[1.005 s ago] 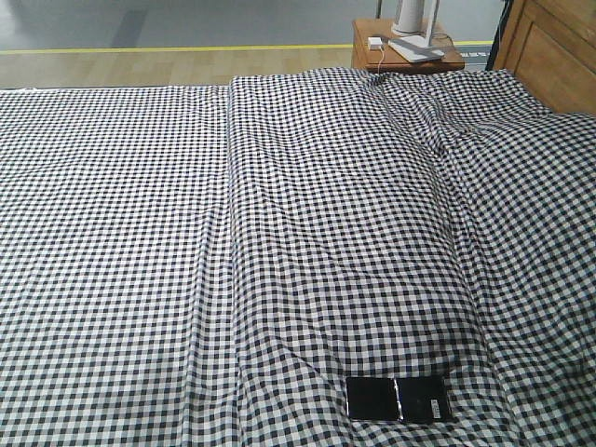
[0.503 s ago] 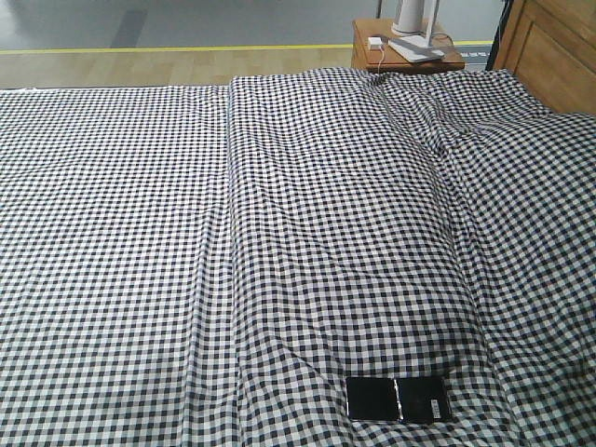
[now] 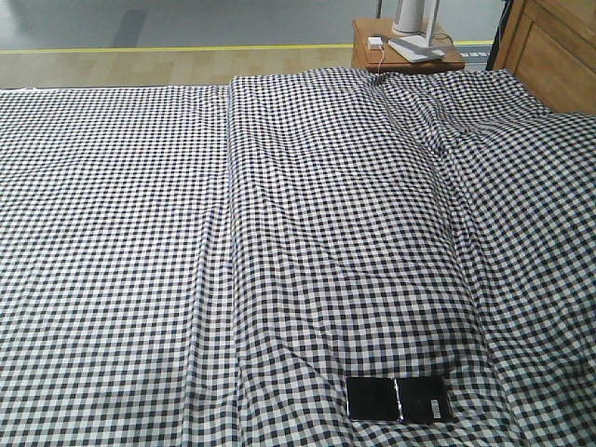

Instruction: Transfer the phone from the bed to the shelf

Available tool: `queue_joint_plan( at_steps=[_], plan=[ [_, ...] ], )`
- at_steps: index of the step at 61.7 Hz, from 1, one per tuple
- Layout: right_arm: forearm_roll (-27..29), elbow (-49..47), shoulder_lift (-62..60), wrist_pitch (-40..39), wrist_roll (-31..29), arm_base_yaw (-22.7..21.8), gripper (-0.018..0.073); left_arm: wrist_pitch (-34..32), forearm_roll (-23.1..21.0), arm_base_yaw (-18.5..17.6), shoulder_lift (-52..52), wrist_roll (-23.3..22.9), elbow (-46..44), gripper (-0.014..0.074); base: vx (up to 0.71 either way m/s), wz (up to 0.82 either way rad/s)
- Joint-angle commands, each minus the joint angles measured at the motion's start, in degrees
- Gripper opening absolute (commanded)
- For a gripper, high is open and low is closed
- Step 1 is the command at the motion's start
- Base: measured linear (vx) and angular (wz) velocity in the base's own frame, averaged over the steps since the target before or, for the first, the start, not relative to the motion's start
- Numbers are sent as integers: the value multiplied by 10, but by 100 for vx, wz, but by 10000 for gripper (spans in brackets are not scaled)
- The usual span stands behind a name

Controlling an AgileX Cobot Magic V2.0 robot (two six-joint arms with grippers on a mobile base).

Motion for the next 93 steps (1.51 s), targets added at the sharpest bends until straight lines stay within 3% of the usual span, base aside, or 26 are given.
queue_joint_plan(
  at_steps=[1, 7, 20, 40, 53, 65, 83, 89, 93],
  plan=[
    [-8, -2, -7, -134, 0, -3, -5, -41, -5, -2, -8, -3, -12, 1, 0, 0],
    [-8, -28, -7, -182, -1, -3, -5, -41, -5, -2, -8, -3, -12, 1, 0, 0],
    [-8, -160, 16, -150, -24, -3, -5, -41, -5, -2, -8, -3, -12, 1, 0, 0],
    [-8, -417, 222, 20, -32, -3, -3, -41, -5, -2, -8, -3, -12, 1, 0, 0],
    [-8, -499, 373, 145, -30, -3, 42, -41, -5, -2, -8, -3, -12, 1, 0, 0],
    [-8, -499, 486, 220, -30, -3, 193, -41, -5, -2, -8, -3, -12, 1, 0, 0],
    [-6, -499, 600, 247, -27, -3, 647, -41, -5, -2, -8, -3, -12, 1, 0, 0],
    [-5, -499, 620, 246, -13, -3, 724, -41, -5, -2, -8, -3, -12, 1, 0, 0],
    [-5, -499, 632, 251, -6, -3, 727, -41, -5, -2, -8, -3, -12, 1, 0, 0]
  ],
)
